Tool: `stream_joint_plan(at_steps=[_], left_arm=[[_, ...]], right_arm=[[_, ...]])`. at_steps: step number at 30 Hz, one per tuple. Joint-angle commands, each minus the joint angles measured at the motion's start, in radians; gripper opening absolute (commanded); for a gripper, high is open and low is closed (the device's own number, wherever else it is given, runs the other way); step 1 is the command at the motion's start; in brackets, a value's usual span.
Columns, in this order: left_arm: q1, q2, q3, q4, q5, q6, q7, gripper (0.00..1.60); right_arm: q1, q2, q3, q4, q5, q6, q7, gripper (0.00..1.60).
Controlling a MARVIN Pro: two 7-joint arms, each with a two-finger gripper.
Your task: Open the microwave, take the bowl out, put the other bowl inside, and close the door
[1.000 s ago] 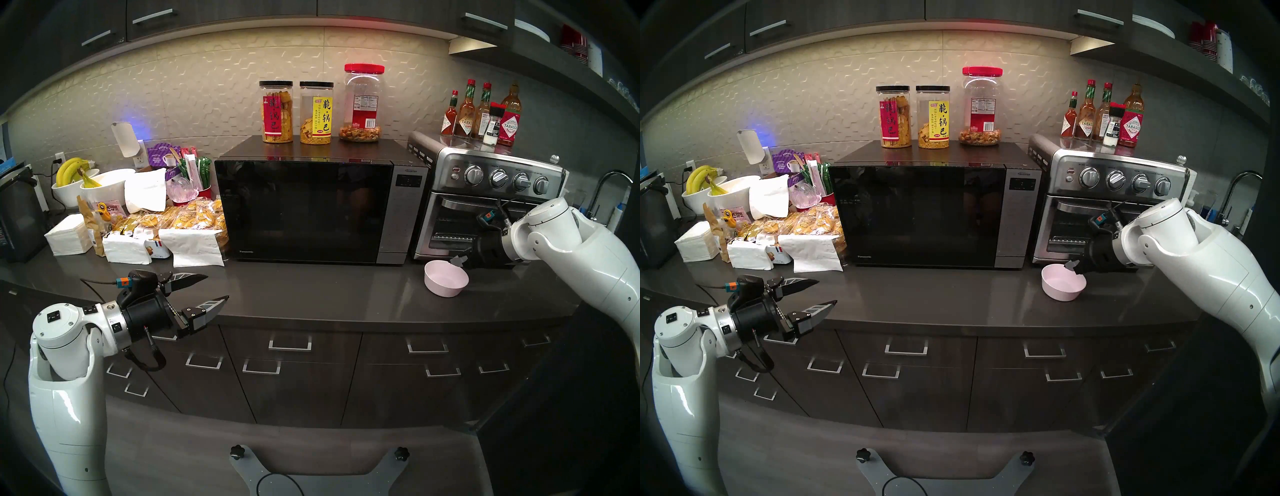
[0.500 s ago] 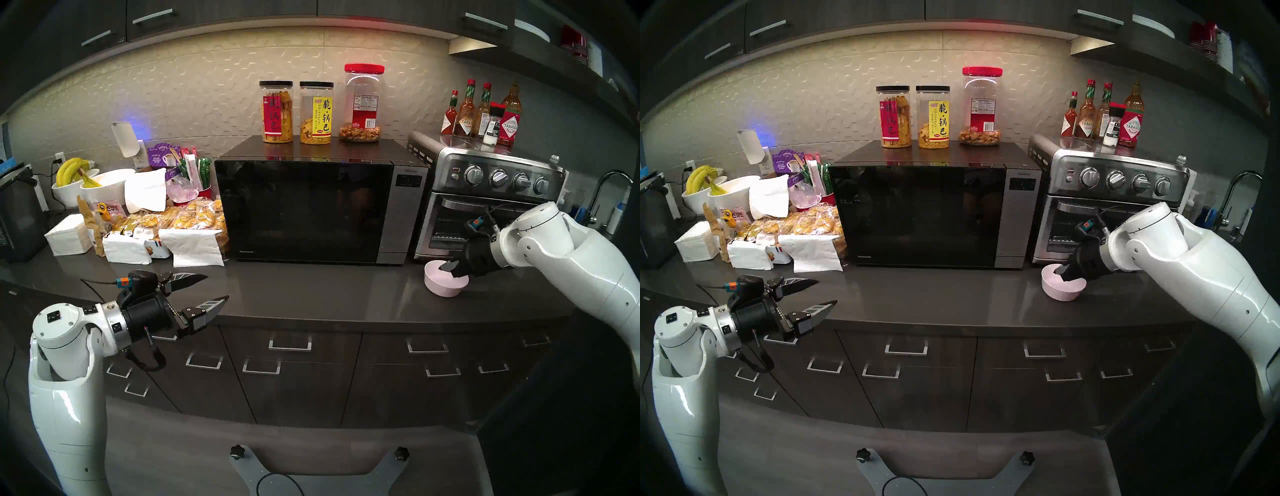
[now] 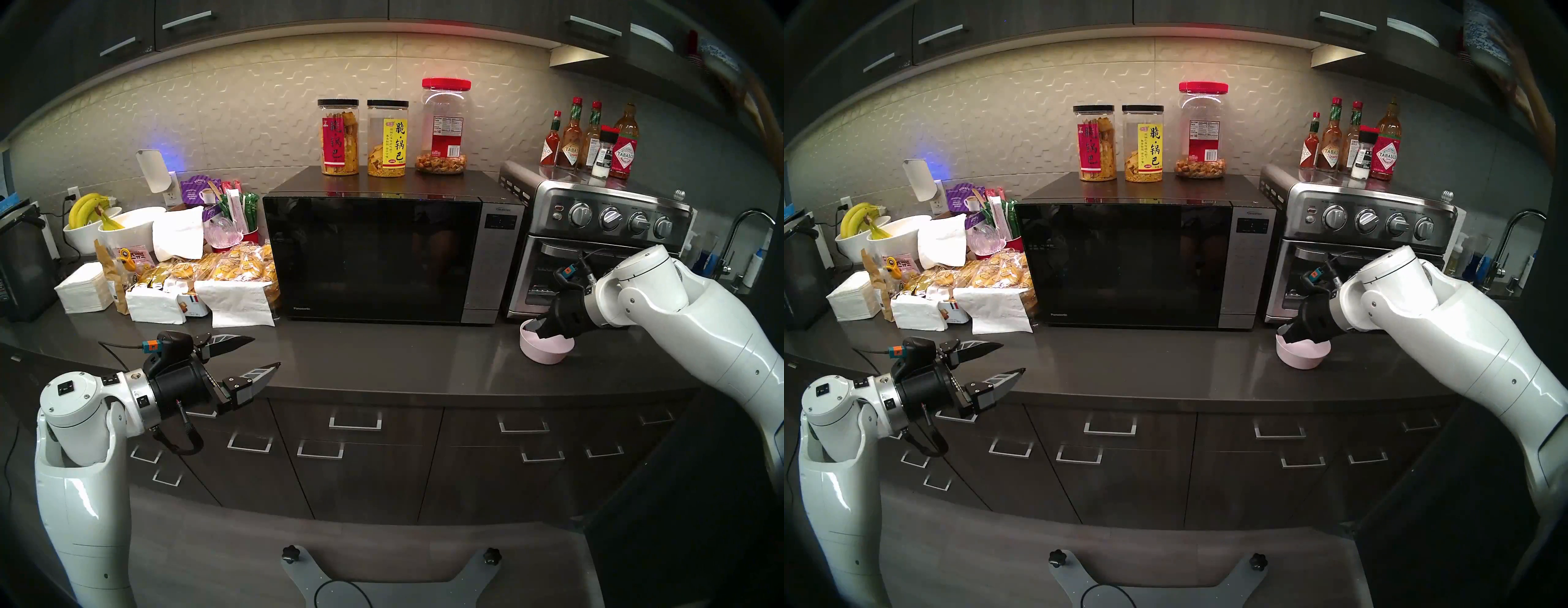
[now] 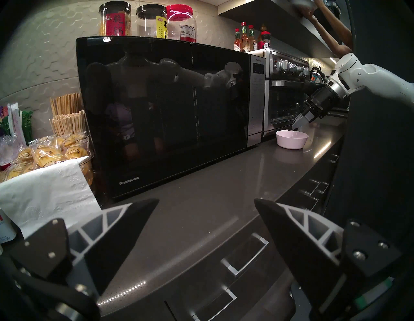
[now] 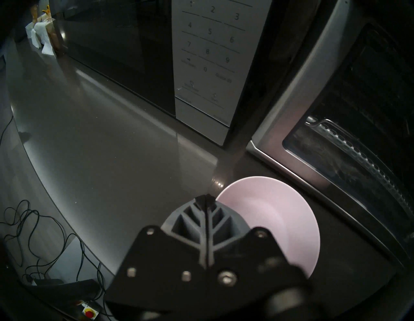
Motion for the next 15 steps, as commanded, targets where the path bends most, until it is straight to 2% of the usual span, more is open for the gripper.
stream_joint_plan(at_steps=[1,15], left_arm=[[0.0,0.0,0.0,-0.012,-0.003,0.002,-0.003,1.6],[0.0,0.0,0.0,-0.012,-0.003,0.002,-0.003,1.6]], right_arm=[[0.029,-0.061,0.009,0.013,0.001,0.013,-0.024,0.0],[0.033,-0.152,0.003,0.064,0.002,0.039,-0.067,0.0]])
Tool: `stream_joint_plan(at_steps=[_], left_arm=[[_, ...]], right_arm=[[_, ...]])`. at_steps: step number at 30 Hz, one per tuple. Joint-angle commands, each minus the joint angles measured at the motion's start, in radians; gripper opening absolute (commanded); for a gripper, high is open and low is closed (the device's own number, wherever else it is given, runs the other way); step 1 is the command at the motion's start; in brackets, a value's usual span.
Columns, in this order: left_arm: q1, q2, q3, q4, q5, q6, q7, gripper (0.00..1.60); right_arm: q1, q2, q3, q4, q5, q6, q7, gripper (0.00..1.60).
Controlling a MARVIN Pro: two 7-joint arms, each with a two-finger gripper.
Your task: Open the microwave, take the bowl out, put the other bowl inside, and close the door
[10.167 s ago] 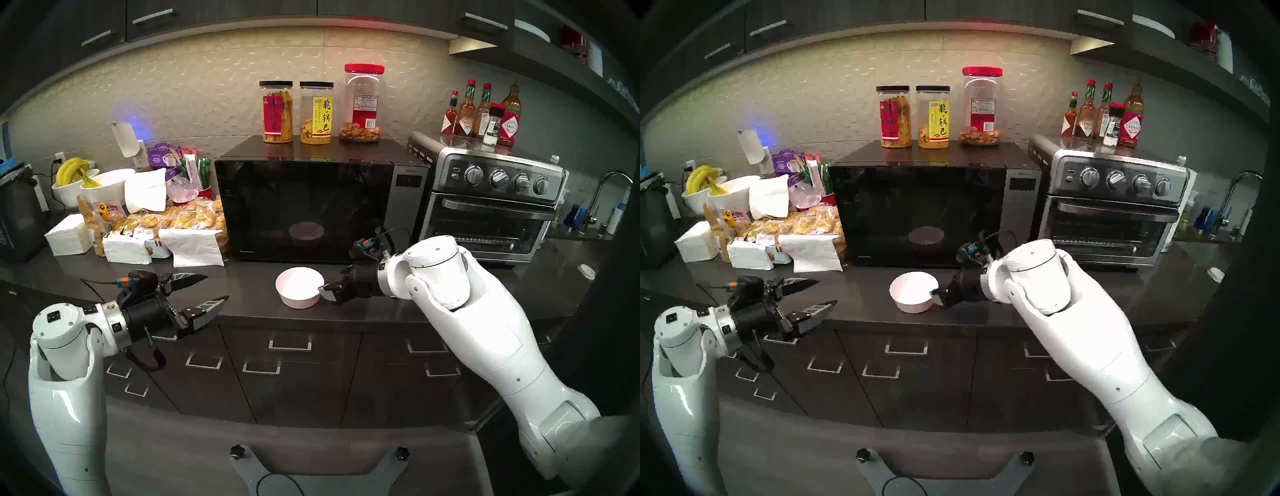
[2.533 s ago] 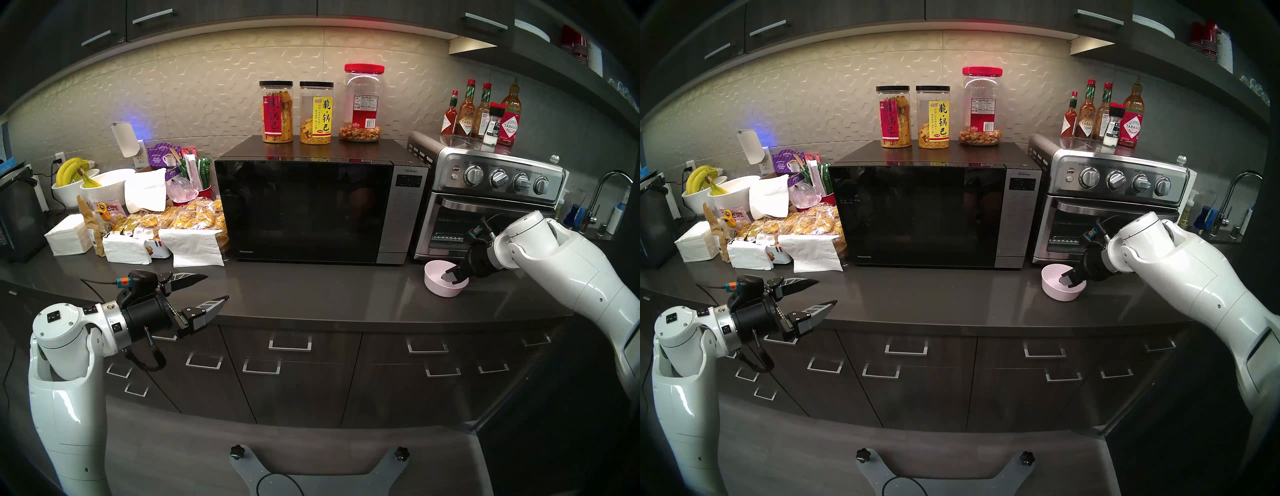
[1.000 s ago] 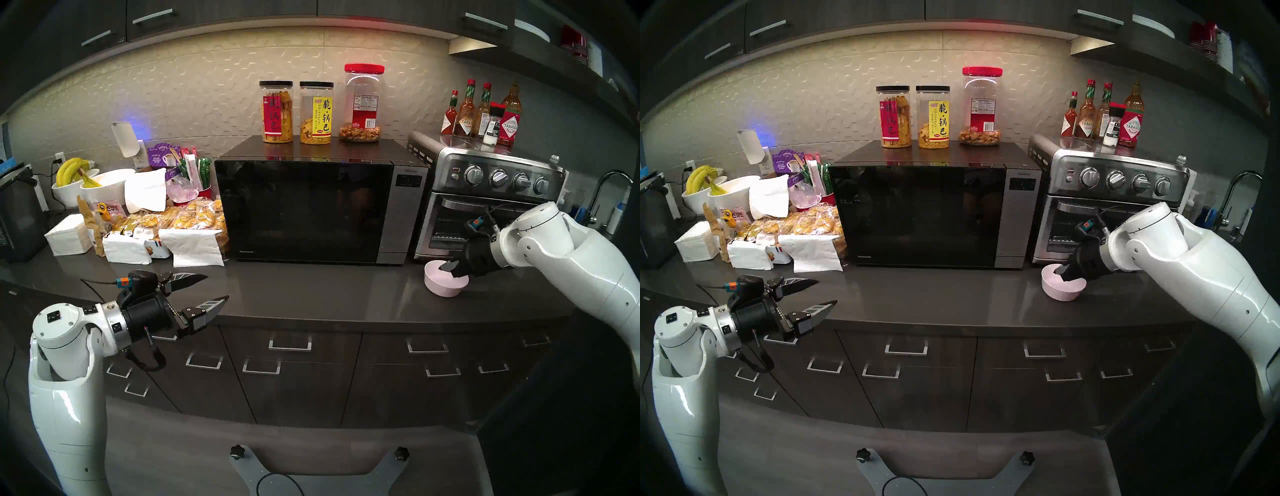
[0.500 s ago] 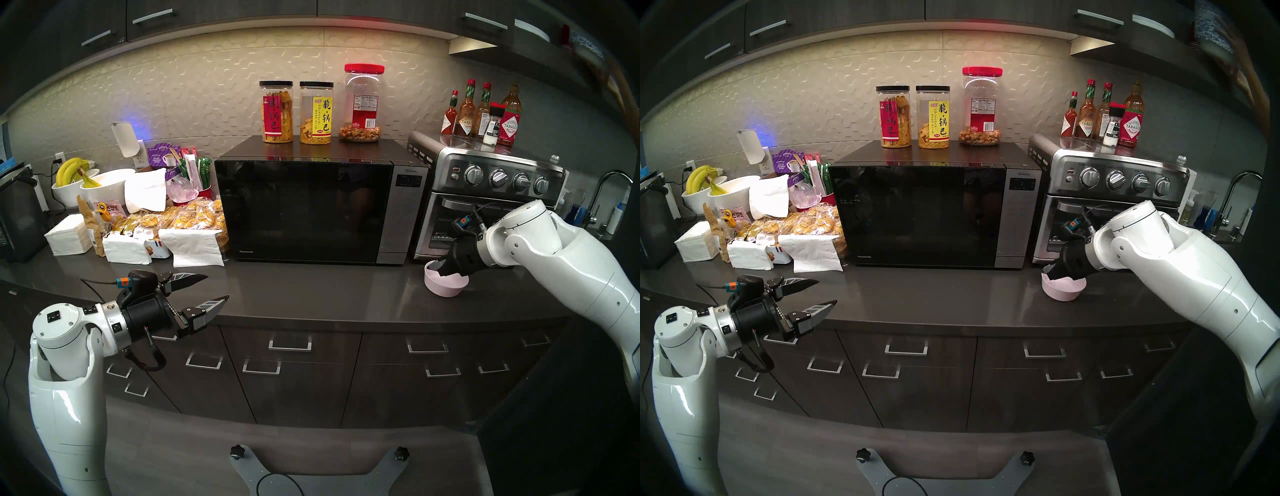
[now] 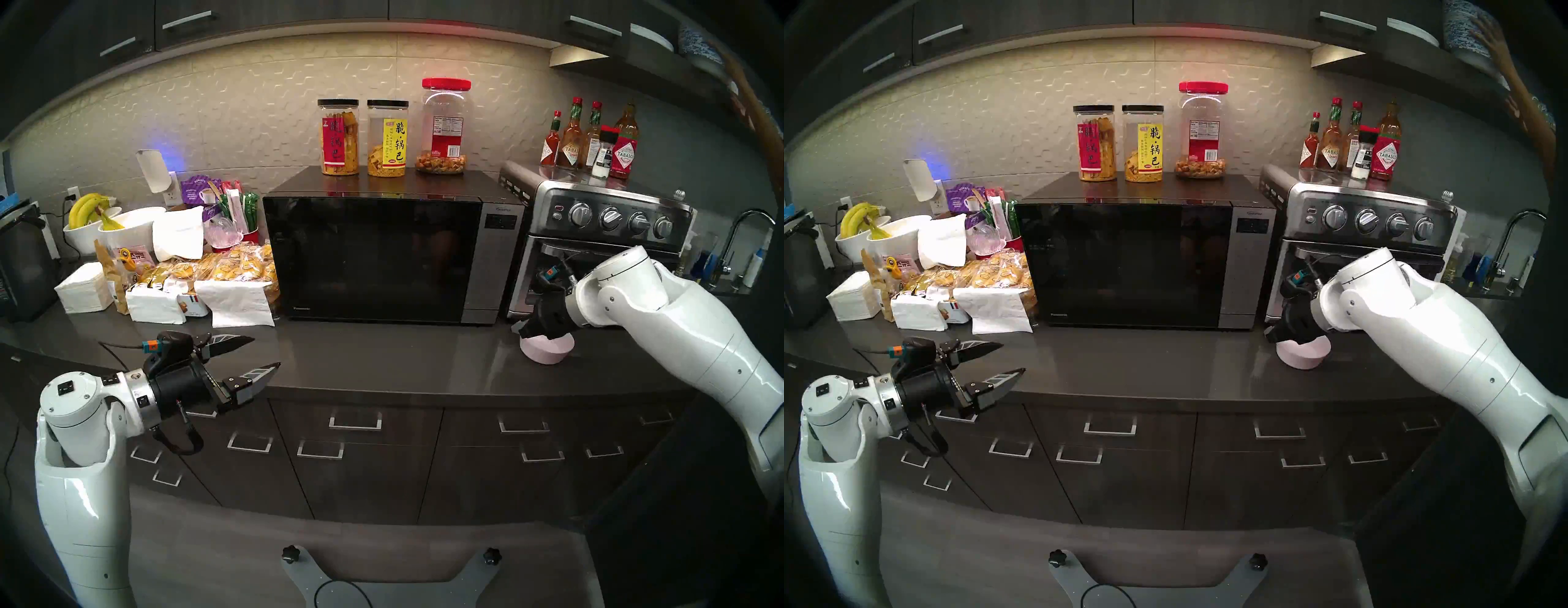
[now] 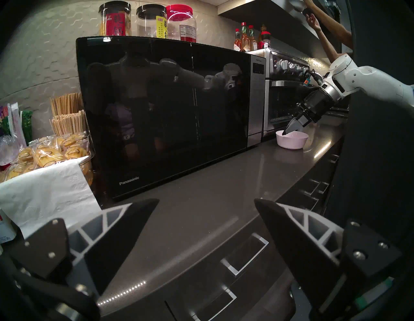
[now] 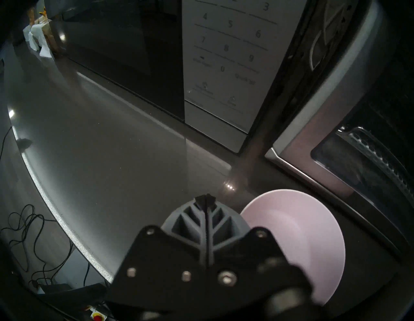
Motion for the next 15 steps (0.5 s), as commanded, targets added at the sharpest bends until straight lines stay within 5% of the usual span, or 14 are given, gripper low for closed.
stream_joint_plan(at_steps=[1,15], left_arm=[[0.0,0.0,0.0,-0.012,-0.003,0.002,-0.003,1.6],[0.0,0.0,0.0,-0.012,-0.003,0.002,-0.003,1.6]], right_arm=[[0.028,-0.062,0.007,0.02,-0.002,-0.005,-0.018,0.0],[0.029,-0.137,0.0,0.078,-0.01,-0.013,-0.061,0.0]])
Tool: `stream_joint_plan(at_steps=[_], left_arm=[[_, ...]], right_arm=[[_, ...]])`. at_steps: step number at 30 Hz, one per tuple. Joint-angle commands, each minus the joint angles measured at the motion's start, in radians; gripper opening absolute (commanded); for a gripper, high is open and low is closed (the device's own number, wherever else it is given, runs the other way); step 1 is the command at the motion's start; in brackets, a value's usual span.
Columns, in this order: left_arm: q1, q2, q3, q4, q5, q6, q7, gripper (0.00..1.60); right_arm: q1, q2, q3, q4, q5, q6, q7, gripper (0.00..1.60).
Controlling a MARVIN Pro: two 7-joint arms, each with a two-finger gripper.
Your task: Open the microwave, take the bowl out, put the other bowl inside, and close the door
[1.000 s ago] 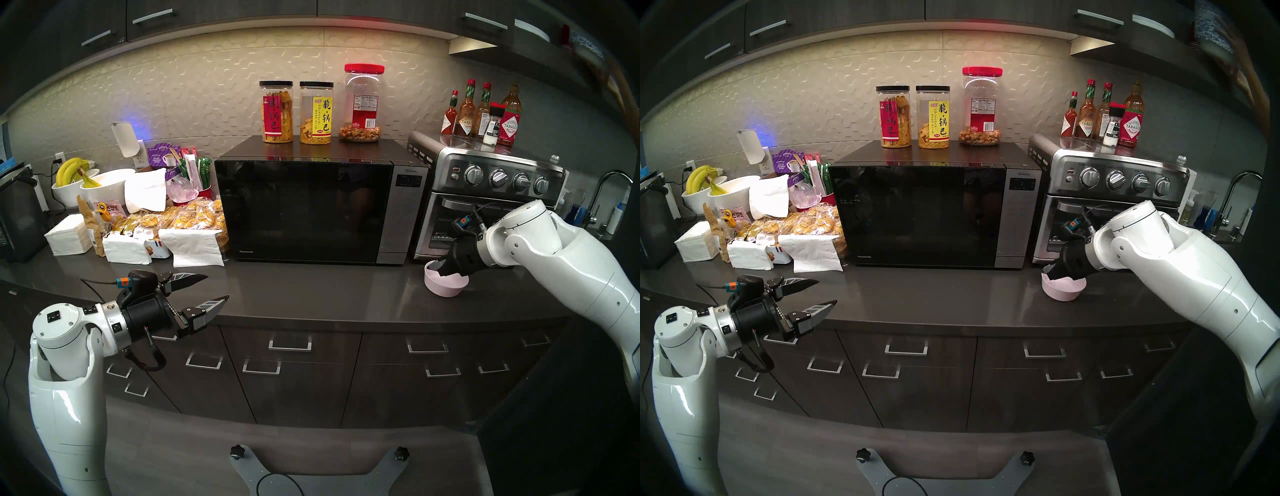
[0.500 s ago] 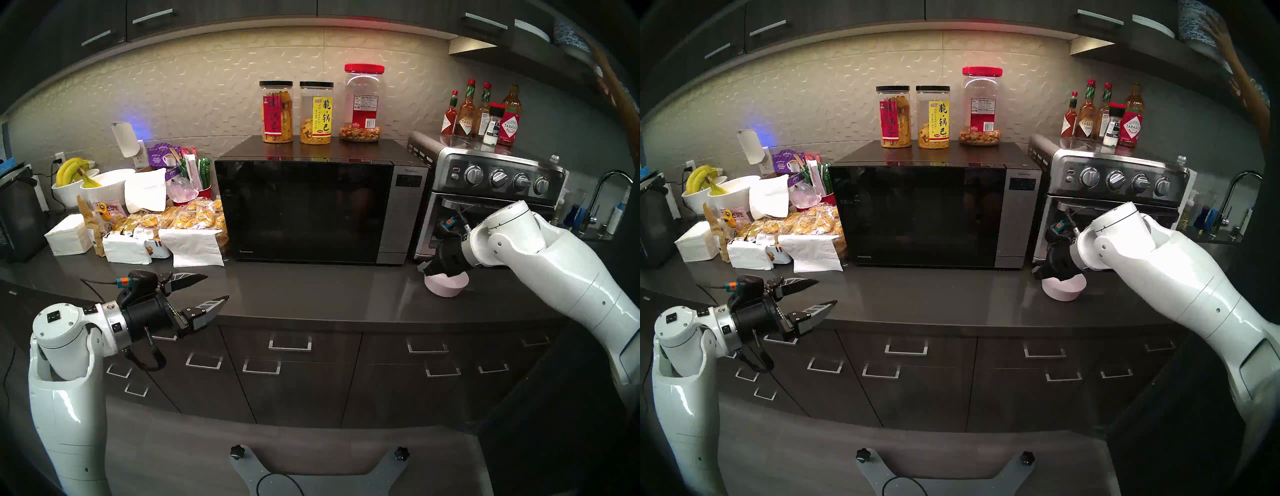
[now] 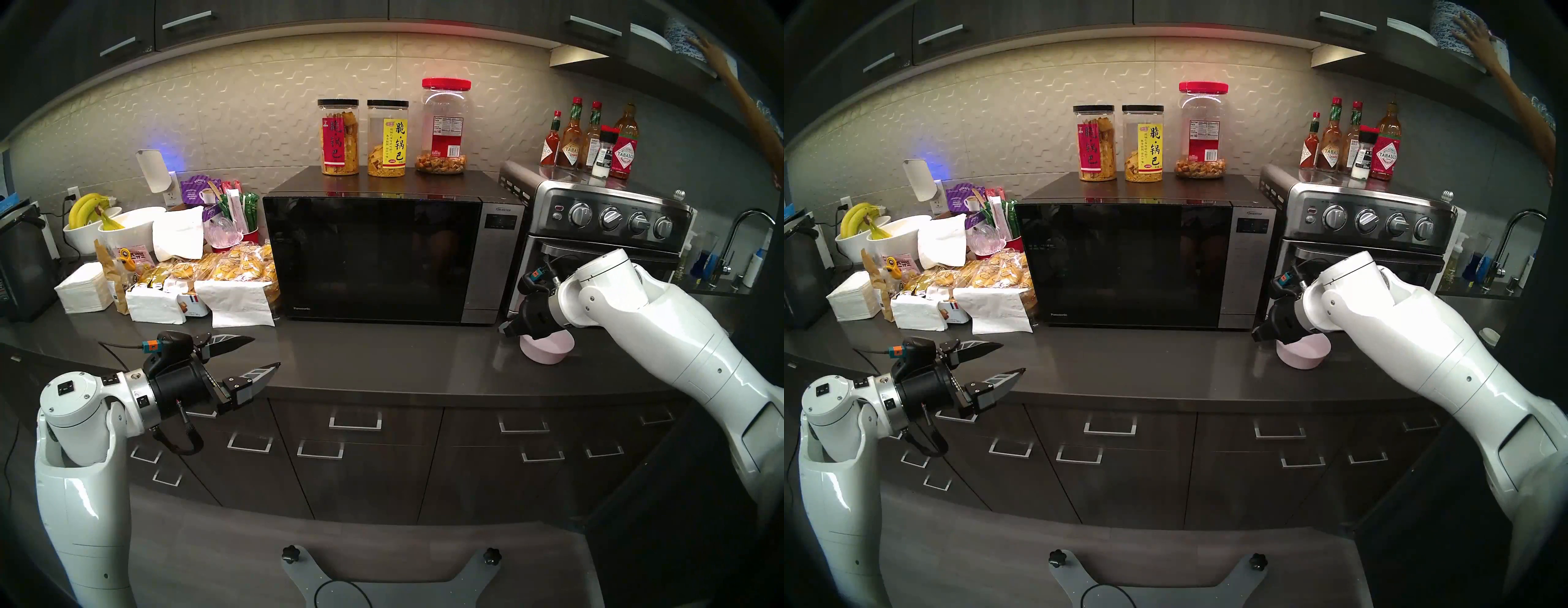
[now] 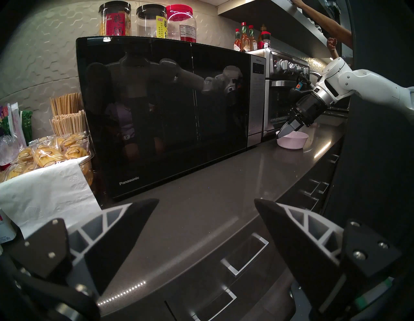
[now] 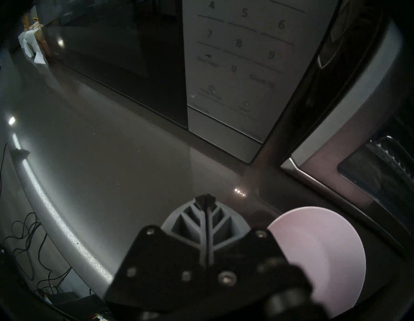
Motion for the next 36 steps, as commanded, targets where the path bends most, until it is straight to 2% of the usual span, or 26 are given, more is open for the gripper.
stream_joint_plan(at_steps=[1,18,25,36], left_arm=[[0.0,0.0,0.0,-0.012,-0.003,0.002,-0.003,1.6],[0.0,0.0,0.0,-0.012,-0.003,0.003,-0.003,1.6],[0.0,0.0,0.0,-0.012,-0.003,0.002,-0.003,1.6],[0.0,0.0,0.0,-0.012,-0.003,0.003,-0.003,1.6]], right_arm=[[0.023,-0.054,0.005,0.015,-0.009,-0.016,-0.023,0.0],[0.001,-0.123,0.018,0.079,-0.015,-0.065,-0.089,0.0],[-0.023,-0.134,0.031,0.083,-0.018,-0.11,-0.129,0.0],[-0.023,-0.145,0.033,0.111,-0.019,-0.135,-0.143,0.0]])
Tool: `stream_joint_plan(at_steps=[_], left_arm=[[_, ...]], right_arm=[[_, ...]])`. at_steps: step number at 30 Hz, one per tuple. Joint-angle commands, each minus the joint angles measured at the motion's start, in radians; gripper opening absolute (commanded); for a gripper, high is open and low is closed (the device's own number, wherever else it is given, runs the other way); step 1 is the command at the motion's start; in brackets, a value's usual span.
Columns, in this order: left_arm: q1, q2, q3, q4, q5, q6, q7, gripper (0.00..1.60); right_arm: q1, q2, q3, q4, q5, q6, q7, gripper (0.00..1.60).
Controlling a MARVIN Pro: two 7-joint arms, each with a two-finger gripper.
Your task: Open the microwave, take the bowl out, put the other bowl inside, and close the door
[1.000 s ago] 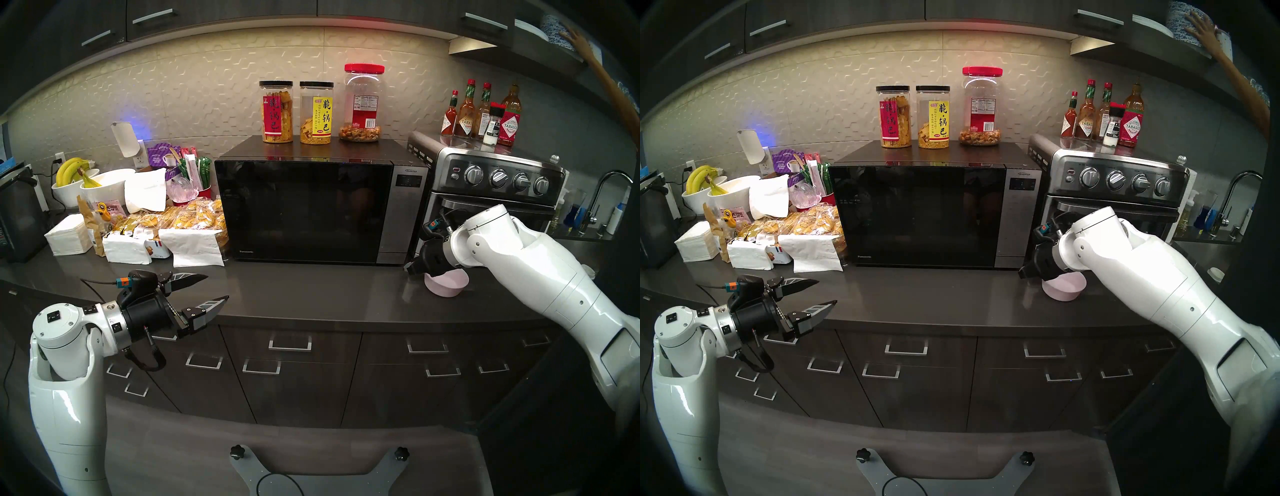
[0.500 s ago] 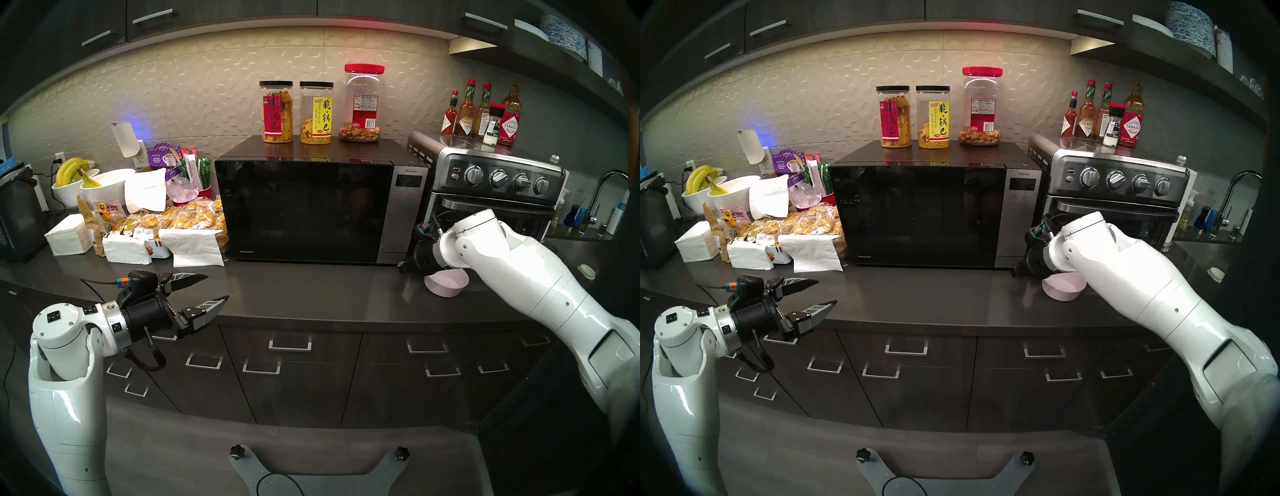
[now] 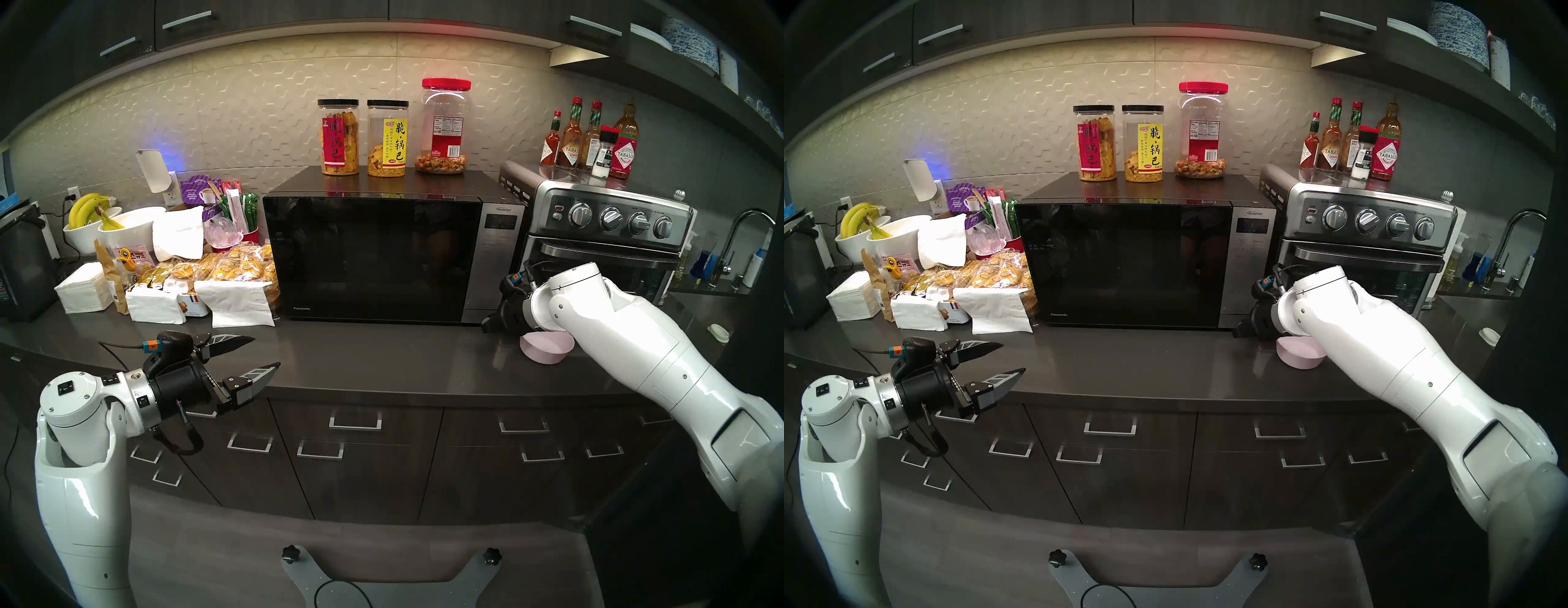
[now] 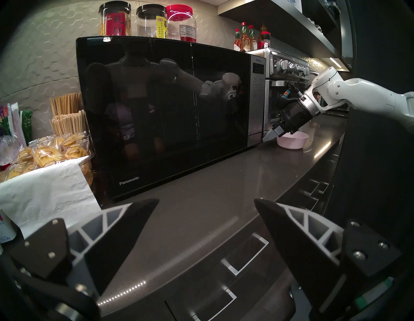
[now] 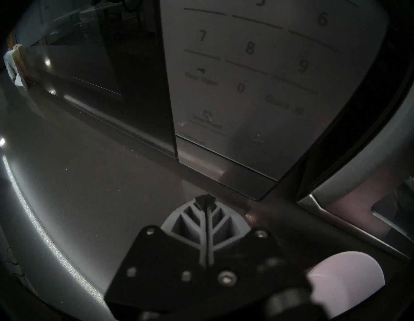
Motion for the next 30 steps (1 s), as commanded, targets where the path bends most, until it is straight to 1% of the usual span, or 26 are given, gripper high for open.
stream_joint_plan(at_steps=[1,6,21,30], left_arm=[[0.0,0.0,0.0,-0.012,-0.003,0.003,-0.003,1.6],[0.0,0.0,0.0,-0.012,-0.003,0.003,-0.003,1.6],[0.0,0.0,0.0,-0.012,-0.003,0.002,-0.003,1.6],[0.0,0.0,0.0,-0.012,-0.003,0.002,-0.003,1.6]], right_arm=[[0.009,-0.009,0.015,0.009,-0.003,-0.03,-0.009,0.0],[0.004,-0.015,0.014,0.016,-0.006,-0.039,-0.026,0.0],[0.005,-0.025,0.018,0.042,-0.019,-0.078,-0.036,0.0],[0.007,-0.045,0.023,0.071,-0.028,-0.097,-0.043,0.0]])
